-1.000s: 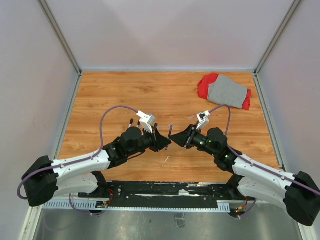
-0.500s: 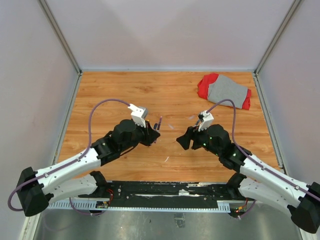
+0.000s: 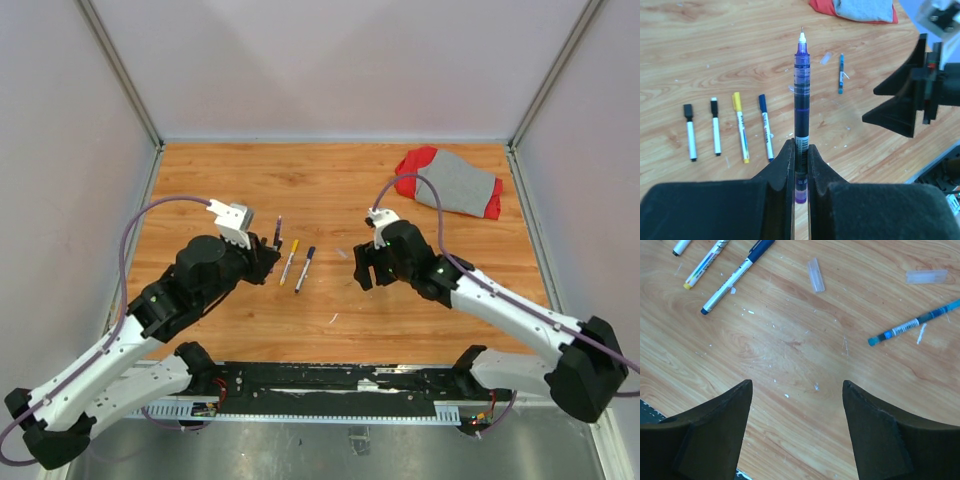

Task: Insert the pens into the pen caps
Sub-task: Pick up the pen cap from the center of the board.

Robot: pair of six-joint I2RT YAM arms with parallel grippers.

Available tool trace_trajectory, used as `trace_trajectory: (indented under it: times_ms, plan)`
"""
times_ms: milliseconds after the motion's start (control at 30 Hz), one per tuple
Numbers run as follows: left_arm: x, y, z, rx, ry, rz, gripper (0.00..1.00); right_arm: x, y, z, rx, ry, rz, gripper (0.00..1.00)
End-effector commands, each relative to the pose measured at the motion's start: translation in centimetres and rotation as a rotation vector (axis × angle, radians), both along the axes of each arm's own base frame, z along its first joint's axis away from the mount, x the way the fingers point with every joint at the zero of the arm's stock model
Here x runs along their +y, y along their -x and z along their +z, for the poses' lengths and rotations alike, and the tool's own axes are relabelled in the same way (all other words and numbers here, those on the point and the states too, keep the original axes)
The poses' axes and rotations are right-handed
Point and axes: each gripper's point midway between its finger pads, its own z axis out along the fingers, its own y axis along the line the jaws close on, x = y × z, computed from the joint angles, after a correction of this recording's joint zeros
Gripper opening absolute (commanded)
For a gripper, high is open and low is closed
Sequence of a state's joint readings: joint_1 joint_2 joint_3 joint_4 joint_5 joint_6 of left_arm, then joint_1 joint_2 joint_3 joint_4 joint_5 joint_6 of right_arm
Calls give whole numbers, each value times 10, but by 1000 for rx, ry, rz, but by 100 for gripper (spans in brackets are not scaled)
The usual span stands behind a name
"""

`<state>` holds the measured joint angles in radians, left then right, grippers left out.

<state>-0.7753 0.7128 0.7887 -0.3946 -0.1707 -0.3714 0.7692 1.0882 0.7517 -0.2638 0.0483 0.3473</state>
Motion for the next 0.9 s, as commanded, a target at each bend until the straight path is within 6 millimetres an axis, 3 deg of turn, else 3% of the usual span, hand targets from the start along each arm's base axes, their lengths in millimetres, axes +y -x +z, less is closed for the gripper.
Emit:
trace_trajectory:
  times_ms: [0,367,600,833,867]
  plan:
    - [29,7,6,-43,-92,43,0,11,-10,-13,60,96,109,72]
    - [35,10,3,-69,-77,51,0,52,-56,-53,222,186,250,59]
    - [38,11,3,-77,-76,61,0,63,-84,-74,267,255,270,53]
    - [40,11,5,-85,-67,71,0,66,-99,-86,304,318,281,46]
    - [40,11,5,-84,-69,71,0,65,-99,-95,326,338,284,45]
